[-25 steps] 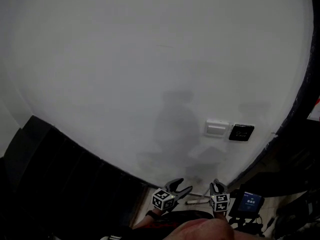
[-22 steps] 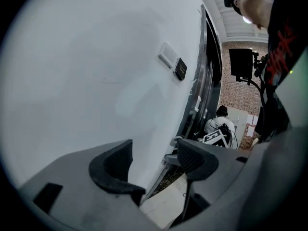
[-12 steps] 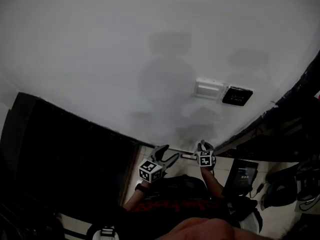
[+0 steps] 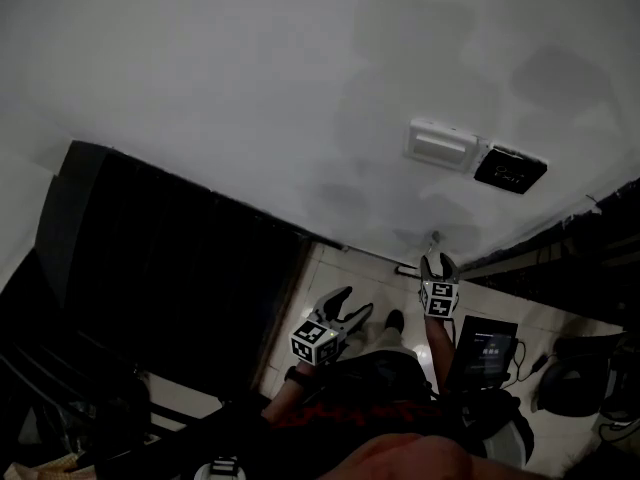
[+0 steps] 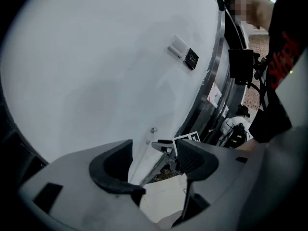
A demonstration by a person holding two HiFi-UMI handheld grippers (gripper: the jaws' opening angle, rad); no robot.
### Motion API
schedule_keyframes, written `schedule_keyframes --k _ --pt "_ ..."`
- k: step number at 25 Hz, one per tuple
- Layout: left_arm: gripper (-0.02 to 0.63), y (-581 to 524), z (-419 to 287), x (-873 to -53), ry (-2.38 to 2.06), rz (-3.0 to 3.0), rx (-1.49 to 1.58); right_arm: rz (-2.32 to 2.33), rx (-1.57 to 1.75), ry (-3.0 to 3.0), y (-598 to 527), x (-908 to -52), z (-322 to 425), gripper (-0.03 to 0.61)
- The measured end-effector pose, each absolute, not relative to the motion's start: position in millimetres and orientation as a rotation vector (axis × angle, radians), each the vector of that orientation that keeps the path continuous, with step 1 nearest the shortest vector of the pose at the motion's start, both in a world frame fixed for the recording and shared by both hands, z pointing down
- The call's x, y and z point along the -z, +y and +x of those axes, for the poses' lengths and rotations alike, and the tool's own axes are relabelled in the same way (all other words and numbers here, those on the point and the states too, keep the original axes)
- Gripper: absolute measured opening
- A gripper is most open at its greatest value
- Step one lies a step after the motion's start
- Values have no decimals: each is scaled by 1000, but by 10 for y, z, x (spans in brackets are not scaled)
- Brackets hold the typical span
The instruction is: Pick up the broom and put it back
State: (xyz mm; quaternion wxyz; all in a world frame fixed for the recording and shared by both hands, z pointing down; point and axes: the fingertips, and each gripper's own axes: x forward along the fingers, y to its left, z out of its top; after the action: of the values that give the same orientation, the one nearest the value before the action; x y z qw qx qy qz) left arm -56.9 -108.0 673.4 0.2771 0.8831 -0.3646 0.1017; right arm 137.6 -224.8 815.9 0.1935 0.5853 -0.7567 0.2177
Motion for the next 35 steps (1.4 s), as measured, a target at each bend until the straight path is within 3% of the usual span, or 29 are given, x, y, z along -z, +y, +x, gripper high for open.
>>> schedule_keyframes --k 2,6,8,16,24,30,35 --pt "293 -923 -563 -6794 -974 2358 -290 1636 -624 -2158 -2067 -8092 1315 184" --pt "293 -752 -535 -6784 -938 2406 -309 1631 -601 -2275 -1611 -7706 1099 36" --pt "291 -723 -532 -6701 -912 2463 -302 1637 -574 -2334 -1384 -7441 956 0" --pt "273 -127 -856 -6453 -759 2616 -213 1746 -509 -2405 -323 -6629 300 0" --pt "255 746 -1431 -6614 -665 2586 -227 1789 -494 -2328 773 -6434 -277 0" --pt "255 771 -1600 -6399 -667 2592 -174 1827 -424 -2317 779 -6121 -313 0" --pt "254 486 -1243 -6005 -672 2677 -132 1824 -323 -2337 560 -5781 -35 0"
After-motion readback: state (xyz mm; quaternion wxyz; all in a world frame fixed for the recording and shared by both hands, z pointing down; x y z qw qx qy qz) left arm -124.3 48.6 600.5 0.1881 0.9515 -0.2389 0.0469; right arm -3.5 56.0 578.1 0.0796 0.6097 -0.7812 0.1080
